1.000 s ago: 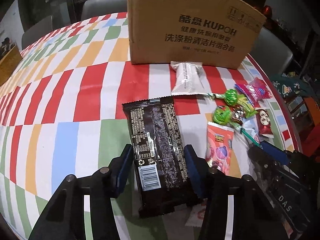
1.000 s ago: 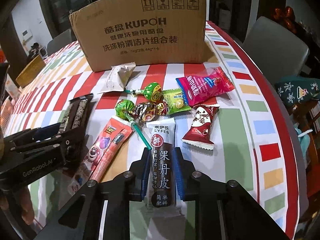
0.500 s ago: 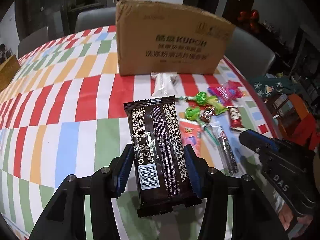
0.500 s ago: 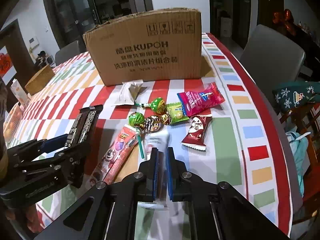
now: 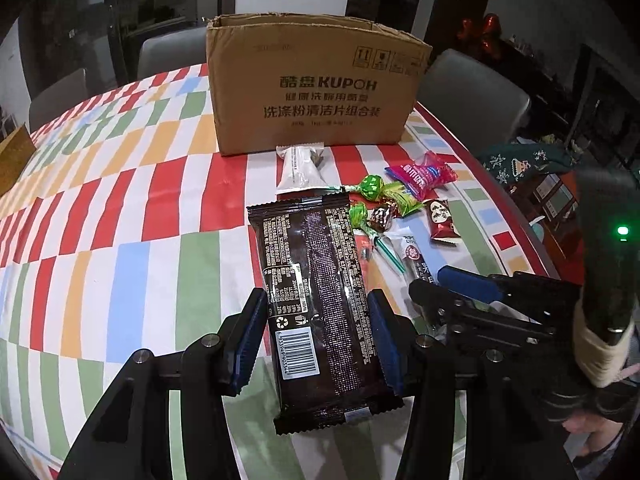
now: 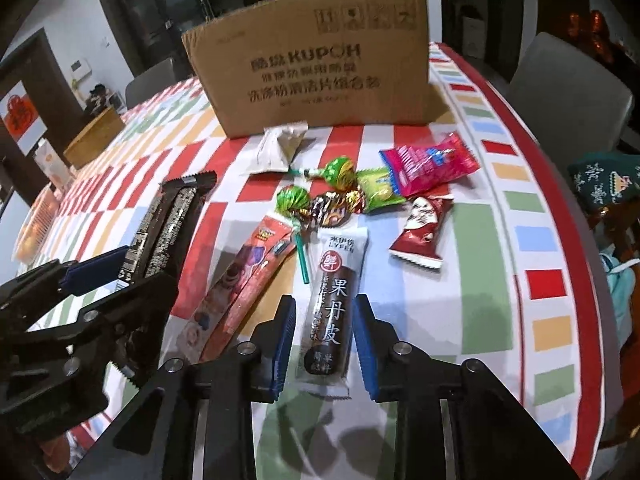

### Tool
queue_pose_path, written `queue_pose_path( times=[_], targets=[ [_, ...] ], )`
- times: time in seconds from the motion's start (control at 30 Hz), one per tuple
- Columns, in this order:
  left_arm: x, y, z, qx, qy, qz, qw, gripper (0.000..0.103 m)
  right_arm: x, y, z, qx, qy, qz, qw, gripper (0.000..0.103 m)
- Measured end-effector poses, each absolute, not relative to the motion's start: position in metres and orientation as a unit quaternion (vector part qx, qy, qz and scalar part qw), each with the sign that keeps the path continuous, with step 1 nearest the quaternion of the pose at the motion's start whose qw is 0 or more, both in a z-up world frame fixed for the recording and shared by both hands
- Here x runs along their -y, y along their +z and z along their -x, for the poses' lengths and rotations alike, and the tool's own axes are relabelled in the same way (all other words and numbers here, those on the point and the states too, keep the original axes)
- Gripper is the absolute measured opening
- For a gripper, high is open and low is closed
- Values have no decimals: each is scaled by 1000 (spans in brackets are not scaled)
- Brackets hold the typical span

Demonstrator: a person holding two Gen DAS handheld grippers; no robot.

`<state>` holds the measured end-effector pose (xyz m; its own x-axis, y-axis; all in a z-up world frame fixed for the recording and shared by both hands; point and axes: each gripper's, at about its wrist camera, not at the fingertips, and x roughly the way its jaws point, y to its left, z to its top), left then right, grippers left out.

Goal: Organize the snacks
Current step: 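Lift both packs over the cardboard box and open both tools to release them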

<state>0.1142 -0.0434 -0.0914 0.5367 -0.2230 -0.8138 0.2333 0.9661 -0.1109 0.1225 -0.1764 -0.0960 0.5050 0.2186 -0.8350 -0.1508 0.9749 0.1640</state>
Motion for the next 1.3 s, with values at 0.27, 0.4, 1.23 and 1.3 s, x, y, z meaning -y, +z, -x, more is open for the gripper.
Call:
queue_pose_path(
  times=[0.27, 0.4, 1.23, 1.3],
  targets=[
    [44, -99, -118, -470, -129, -6, 873, 50, 171, -108, -130, -494, 90, -13, 865, 23],
    [44, -98, -118, -468, -130, -4, 874, 50, 172, -105, -127, -490, 91, -15, 867, 21],
    [39, 1, -134, -363, -135, -1, 922, 50, 183, 18, -127, -359, 102, -21, 927, 21],
    [39, 8, -141, -355, -133, -2, 925, 50, 185, 26, -133, -350, 101, -20, 931, 21]
  ],
)
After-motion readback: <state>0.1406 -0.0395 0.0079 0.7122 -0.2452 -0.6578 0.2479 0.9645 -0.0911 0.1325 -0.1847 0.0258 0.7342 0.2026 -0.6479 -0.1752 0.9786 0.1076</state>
